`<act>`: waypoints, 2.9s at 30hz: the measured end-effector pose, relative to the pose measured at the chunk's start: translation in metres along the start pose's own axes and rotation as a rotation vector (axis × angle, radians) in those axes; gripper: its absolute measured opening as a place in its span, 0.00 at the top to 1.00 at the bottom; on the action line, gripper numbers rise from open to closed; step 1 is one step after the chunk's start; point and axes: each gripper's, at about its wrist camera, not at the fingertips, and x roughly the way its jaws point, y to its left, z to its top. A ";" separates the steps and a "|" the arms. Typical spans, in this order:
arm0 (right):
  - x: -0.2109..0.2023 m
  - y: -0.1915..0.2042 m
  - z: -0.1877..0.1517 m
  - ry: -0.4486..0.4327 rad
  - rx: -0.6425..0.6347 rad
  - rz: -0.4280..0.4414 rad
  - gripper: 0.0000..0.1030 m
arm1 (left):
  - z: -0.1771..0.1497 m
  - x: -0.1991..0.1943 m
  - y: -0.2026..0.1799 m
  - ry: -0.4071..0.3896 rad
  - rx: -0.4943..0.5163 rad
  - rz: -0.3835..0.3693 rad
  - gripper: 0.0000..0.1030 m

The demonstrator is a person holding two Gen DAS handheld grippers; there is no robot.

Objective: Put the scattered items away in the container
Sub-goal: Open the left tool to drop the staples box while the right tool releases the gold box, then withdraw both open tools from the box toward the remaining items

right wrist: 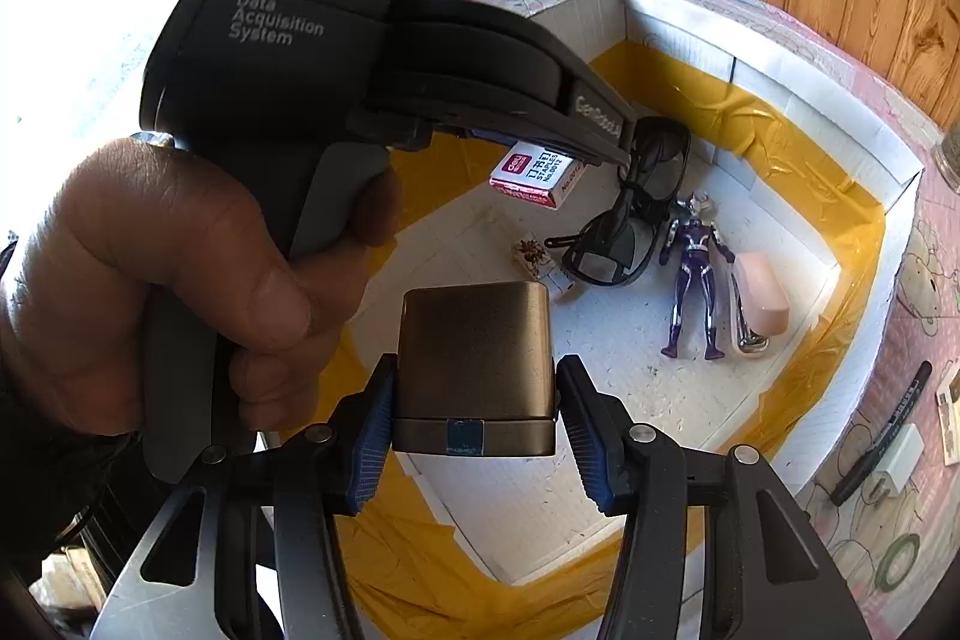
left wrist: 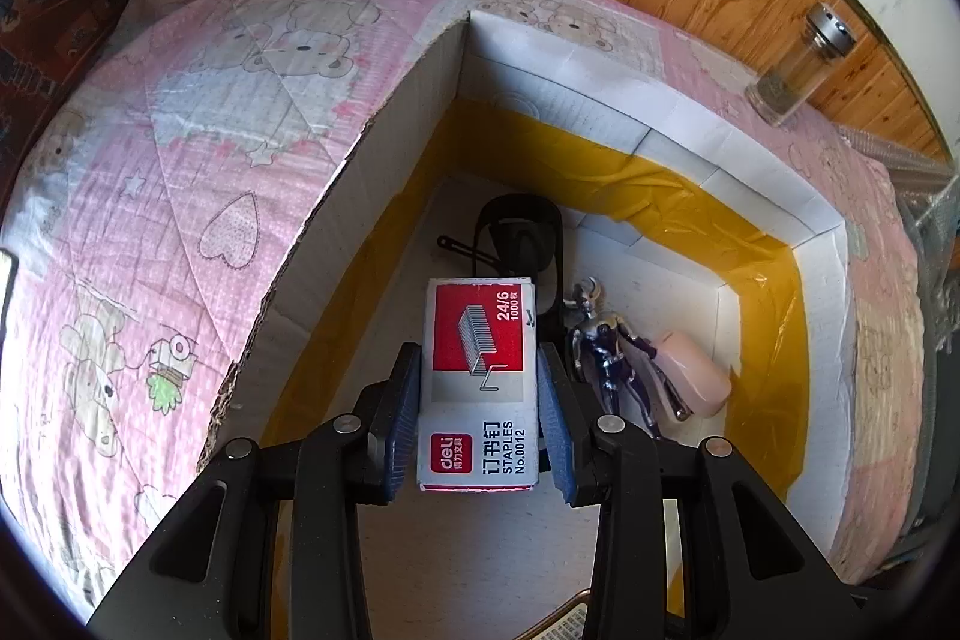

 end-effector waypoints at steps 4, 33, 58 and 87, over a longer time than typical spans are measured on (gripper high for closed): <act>0.006 0.000 0.001 0.028 0.016 0.016 0.48 | 0.002 0.006 -0.001 0.014 0.014 0.017 0.63; -0.027 -0.014 -0.012 -0.062 0.101 0.079 0.41 | -0.006 -0.008 -0.003 0.022 -0.012 0.053 0.52; -0.072 -0.012 -0.040 -0.158 0.078 0.069 0.41 | -0.063 -0.092 -0.024 -0.074 0.056 0.020 0.50; -0.122 -0.027 -0.078 -0.294 0.050 0.059 0.41 | -0.122 -0.143 -0.050 -0.157 0.157 0.013 0.50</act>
